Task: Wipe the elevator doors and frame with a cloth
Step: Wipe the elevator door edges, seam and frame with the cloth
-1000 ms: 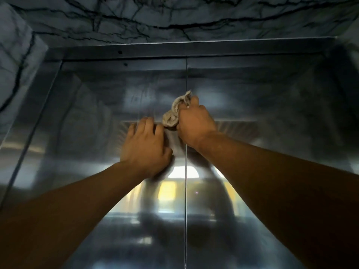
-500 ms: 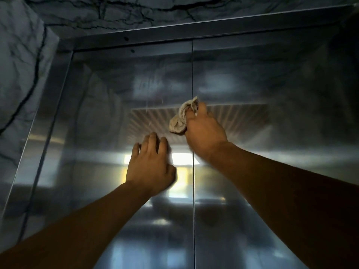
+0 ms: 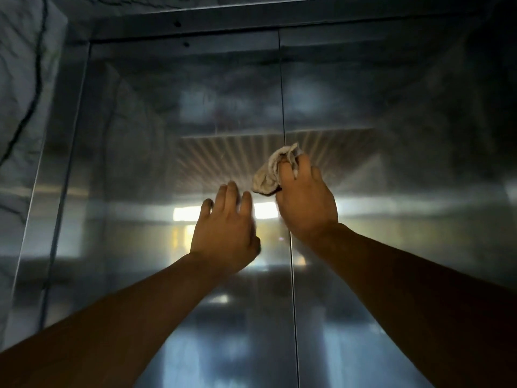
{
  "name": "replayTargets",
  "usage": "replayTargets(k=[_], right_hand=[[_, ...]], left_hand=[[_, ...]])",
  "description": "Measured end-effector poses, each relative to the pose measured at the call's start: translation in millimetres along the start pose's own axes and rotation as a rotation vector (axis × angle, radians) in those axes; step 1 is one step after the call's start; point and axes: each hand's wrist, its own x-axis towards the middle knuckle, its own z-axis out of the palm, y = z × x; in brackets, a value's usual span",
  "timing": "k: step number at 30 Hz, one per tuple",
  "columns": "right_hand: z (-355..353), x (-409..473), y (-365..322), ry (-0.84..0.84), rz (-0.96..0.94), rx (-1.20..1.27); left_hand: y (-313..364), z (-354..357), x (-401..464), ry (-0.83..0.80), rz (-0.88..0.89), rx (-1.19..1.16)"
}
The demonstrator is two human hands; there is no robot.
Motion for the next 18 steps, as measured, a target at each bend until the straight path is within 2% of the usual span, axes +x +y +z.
replayTargets(k=[6,11,18], right_hand=[[0.9,-19.3,-8.7,-0.017,0.063,0.050],[-0.2,-45.3,-11.2,-0.046,0.035,0.015],[-2.4,-102.7,-14.1,-0.132,0.035,-0.019]], left_hand=[[-0.2,16.9,-17.9,-0.001,0.029,-0.016],[2.2,31.0,-36.9,-0.009,0.072,0.032],[10.3,39.9,-67.5,-0.082,0.112,-0.016]])
